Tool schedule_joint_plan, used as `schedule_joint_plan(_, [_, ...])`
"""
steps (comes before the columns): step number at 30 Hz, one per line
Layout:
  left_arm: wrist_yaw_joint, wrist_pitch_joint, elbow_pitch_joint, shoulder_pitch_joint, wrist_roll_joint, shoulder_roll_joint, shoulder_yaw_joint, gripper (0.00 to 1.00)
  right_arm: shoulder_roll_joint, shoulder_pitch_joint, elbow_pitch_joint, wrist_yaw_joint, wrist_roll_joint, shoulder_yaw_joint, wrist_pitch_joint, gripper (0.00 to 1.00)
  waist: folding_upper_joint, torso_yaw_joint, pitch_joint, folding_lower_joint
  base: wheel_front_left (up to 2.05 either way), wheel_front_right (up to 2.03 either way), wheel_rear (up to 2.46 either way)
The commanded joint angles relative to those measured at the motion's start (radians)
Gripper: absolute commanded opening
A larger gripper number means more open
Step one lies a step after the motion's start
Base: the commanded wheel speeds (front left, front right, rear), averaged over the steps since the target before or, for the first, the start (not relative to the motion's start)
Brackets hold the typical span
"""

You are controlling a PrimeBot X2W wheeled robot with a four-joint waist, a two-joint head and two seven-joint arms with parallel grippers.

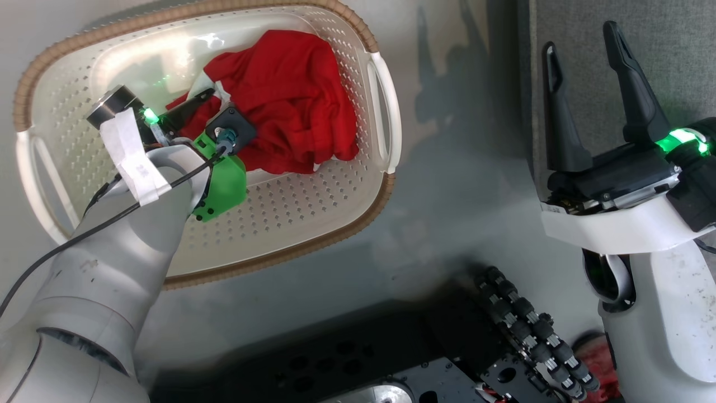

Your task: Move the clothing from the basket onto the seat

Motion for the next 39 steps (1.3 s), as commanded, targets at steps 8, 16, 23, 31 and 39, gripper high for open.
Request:
schedule_joint_plan(8, [0.087, 0.0, 0.012, -0.025, 0.033, 0.009, -0.036, 1.0, 0.009, 0.022, -0.009, -0.001, 0.03, -0.005, -0.002, 1.0, 0.0, -0.013, 0.031, -0.0001, 0.0, 0.0, 0.0])
schedule_joint_plan(16, [0.073, 0.02, 0.016, -0.001, 0.018, 0.001, -0.052, 0.0, -0.006, 0.025, -0.023, -0.001, 0.012, 0.005, -0.002, 1.0, 0.0, -0.017, 0.032, -0.0001, 0.0, 0.0, 0.0])
schedule_joint_plan(23, [0.055, 0.01, 0.017, 0.001, 0.001, -0.002, -0.058, 0.0, -0.002, 0.004, -0.018, -0.001, 0.007, 0.013, -0.002, 1.0, 0.0, -0.021, 0.028, -0.0001, 0.0, 0.0, 0.0])
schedule_joint_plan(31, [0.045, -0.032, 0.004, 0.033, -0.05, -0.009, -0.033, 0.0, 0.019, -0.042, -0.007, -0.001, 0.013, 0.027, -0.002, 1.0, 0.0, -0.039, -0.013, -0.0001, 0.0, 0.0, 0.0])
schedule_joint_plan(39, [0.051, -0.05, -0.121, 0.156, -0.121, -0.038, 0.011, 0.0, 0.026, -0.002, 0.024, -0.001, -0.004, 0.021, -0.002, 1.0, 0.0, 0.009, -0.187, -0.0001, 0.0, 0.0, 0.0])
